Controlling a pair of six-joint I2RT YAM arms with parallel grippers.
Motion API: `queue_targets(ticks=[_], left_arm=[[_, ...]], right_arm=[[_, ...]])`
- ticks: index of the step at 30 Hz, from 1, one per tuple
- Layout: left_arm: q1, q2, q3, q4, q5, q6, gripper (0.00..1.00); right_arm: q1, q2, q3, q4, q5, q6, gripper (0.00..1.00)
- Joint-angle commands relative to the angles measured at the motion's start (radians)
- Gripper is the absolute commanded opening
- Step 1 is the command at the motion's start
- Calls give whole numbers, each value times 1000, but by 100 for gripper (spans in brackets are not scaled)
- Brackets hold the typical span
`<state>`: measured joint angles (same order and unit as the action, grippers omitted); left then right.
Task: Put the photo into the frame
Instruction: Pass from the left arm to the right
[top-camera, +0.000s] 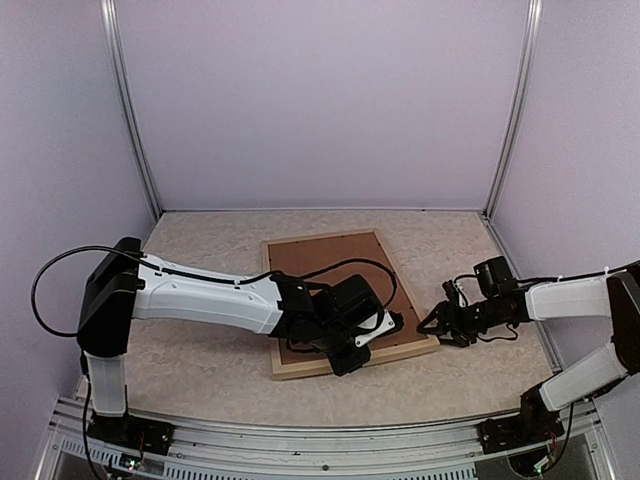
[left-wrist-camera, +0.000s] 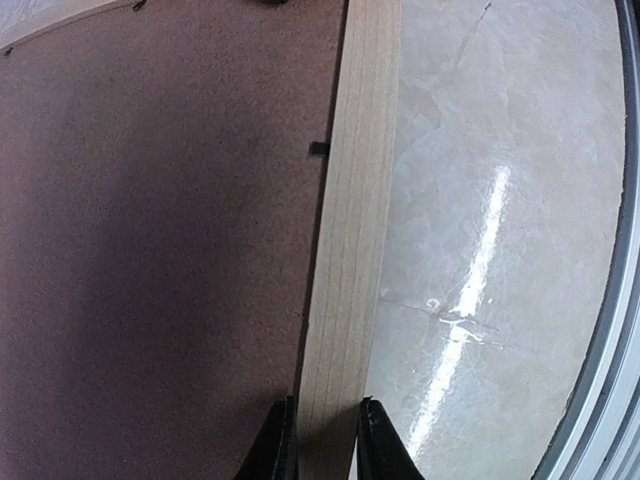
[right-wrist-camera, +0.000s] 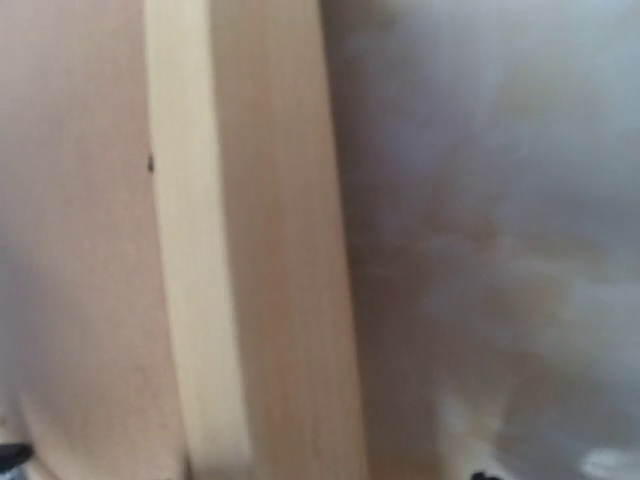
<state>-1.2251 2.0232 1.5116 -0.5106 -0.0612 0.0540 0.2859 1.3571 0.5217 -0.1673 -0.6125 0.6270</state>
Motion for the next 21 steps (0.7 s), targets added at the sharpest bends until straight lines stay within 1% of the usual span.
queue_targets(ticks=[1,5,7,10,14,17,18,21], left_arm=[[15,-92,-32,82,-32,-77,0],[15,-102,-63,96,-35,-85,0],[15,-102,-79,103,-37,-89,0],[15,-101,-104,113,-48,-97,0],[6,-114,-144,138,-98,-115,0],[-12,-126,-168,161,-161,-124,21],[-19,-129,-174,168,-185,-127,30],[-48,-128,-178,186,-255,-129,50]], right_arm=[[-11,53,-36,217,-171,84,57],[-14,95,-72,361,-239,145,40],[-16,100,-83,392,-257,164,32],[-18,82,-82,389,-262,172,21],[-19,15,-59,339,-251,180,8],[-19,-37,-36,290,-239,186,0],[-20,-52,-29,273,-236,186,0],[-18,-88,-9,233,-227,186,0]])
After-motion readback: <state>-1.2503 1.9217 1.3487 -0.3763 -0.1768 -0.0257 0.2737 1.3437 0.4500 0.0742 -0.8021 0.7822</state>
